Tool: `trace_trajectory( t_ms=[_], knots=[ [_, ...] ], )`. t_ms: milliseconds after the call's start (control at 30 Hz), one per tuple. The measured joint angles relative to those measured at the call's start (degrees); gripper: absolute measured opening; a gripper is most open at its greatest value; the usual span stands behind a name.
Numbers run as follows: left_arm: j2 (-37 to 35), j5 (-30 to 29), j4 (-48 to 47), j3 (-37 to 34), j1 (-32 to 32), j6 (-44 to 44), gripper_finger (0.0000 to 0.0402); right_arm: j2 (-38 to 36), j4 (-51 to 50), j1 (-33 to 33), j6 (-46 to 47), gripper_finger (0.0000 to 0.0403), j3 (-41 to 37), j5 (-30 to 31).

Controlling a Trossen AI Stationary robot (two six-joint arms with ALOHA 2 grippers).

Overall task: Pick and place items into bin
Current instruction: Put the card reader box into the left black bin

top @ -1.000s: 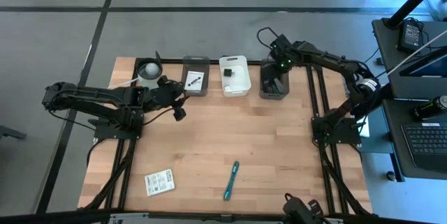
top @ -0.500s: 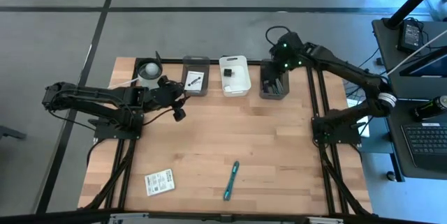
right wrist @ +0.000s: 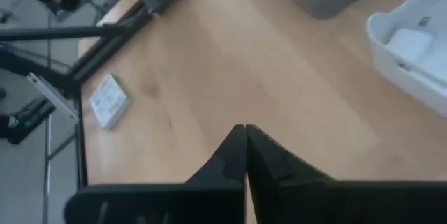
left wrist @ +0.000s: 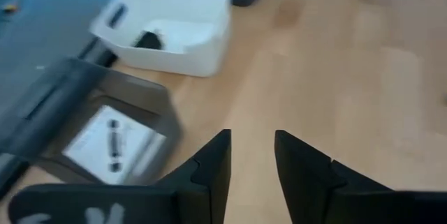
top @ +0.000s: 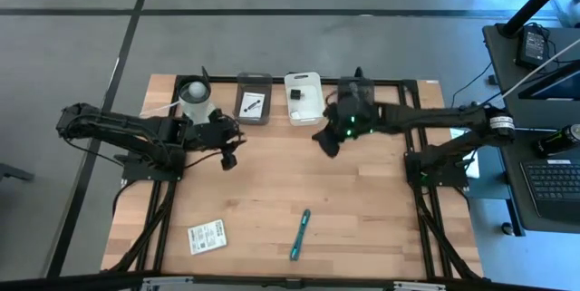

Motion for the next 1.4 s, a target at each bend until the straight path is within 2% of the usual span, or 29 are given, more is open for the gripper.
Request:
trace_trajectory(
  t_ms=[200, 333, 533, 733, 867, 1133, 1400],
  knots=[
    [0.00, 0.92, -4.91, 0.00, -8.93, -9.90, 0.0082, 0.52, 5.84, 8.79, 11.51, 0.0004, -4.11, 7.41],
    [0.03, 1.90, -10.82, 0.00, -15.10, -21.54, 0.0061, 2.29, 7.32, 13.74, 16.63, 0.0002, -5.74, 10.72],
    [2.42, 18.73, -15.82, 0.02, -21.90, -42.13, 0.0007, 7.32, 9.94, 18.58, 22.14, 0.0004, -5.80, 12.71],
    [7.62, 28.12, -15.80, 0.04, -27.88, -53.87, 0.0001, 11.97, 15.22, 20.04, 24.50, 0.0004, -5.80, 12.65],
    [11.93, 30.92, -15.28, 0.04, -31.04, -56.19, 0.0002, 13.94, 18.67, 20.01, 24.82, 0.0004, -5.78, 12.53],
    [20.85, 30.76, -7.32, 0.04, -36.20, -55.80, 0.0001, 14.97, 19.85, 19.90, 24.52, 0.0004, -5.78, 12.53],
    [25.02, 32.45, -5.27, 0.04, -36.77, -54.19, 0.0001, 14.97, 19.95, 19.45, 23.72, 0.0004, -5.78, 12.55]
  ],
)
